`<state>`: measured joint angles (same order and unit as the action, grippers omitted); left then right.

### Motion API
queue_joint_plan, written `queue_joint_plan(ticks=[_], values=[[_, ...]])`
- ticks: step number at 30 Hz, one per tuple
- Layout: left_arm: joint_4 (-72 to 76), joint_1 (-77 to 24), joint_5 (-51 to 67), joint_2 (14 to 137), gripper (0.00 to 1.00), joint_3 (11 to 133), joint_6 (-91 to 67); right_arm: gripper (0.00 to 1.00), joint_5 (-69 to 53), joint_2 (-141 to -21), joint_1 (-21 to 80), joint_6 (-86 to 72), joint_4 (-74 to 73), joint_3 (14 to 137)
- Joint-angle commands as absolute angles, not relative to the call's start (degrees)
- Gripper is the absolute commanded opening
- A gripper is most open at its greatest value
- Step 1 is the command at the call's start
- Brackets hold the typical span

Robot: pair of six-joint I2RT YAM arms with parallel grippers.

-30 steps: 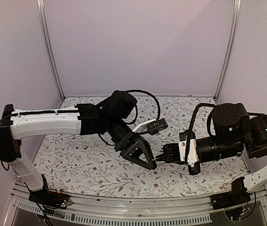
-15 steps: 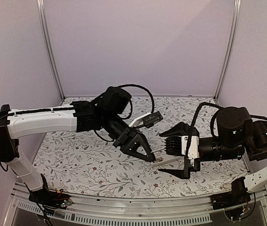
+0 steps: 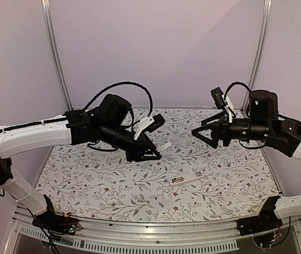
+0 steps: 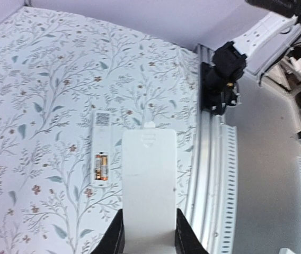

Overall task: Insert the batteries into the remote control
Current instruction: Pass from the right arm to the left

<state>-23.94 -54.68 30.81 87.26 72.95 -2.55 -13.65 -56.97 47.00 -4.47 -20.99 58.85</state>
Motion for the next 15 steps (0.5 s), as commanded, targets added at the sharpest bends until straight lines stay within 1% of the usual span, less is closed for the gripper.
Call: queue_joint_plan(ticks=[1,2,5,7,15], values=[[-25.9,-57.6,8.8,85.4,0.09,69.9,8.1,0.77,-38.7,-63.5,37.9,-27.9,-11.3,53.6],[-25.8,-58.1,6.3,85.4,0.09,69.7,9.0,0.73,-41.5,-64.9,37.2,-32.5,-7.5,51.9],[-25.0,-59.6,2.5,85.6,0.08,69.2,10.6,0.69,-46.9,-69.7,37.1,-41.6,1.9,49.9],[-24.5,-60.6,0.4,86.1,0.08,69.1,11.6,0.68,-48.3,-71.9,37.1,-46.5,6.0,48.8],[-24.3,-65.1,-5.7,89.3,0.08,70.4,16.2,0.59,-51.7,-77.8,37.9,-53.6,14.0,47.7]])
